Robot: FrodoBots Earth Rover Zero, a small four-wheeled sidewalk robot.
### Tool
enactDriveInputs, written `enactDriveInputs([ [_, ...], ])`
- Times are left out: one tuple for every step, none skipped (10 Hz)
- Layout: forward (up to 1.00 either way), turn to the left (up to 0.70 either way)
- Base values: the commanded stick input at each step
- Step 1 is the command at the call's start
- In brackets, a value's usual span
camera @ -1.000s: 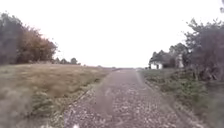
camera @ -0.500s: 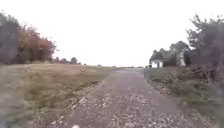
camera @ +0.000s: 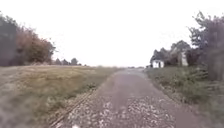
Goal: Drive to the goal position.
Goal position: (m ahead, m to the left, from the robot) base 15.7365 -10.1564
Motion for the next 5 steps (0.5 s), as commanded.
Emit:
enactDriveInputs([
  [1.0,0.0],
  [1.0,-0.35],
  [1.0,-0.37],
  [1.0,-0.4],
  [1.0,-0.08],
])
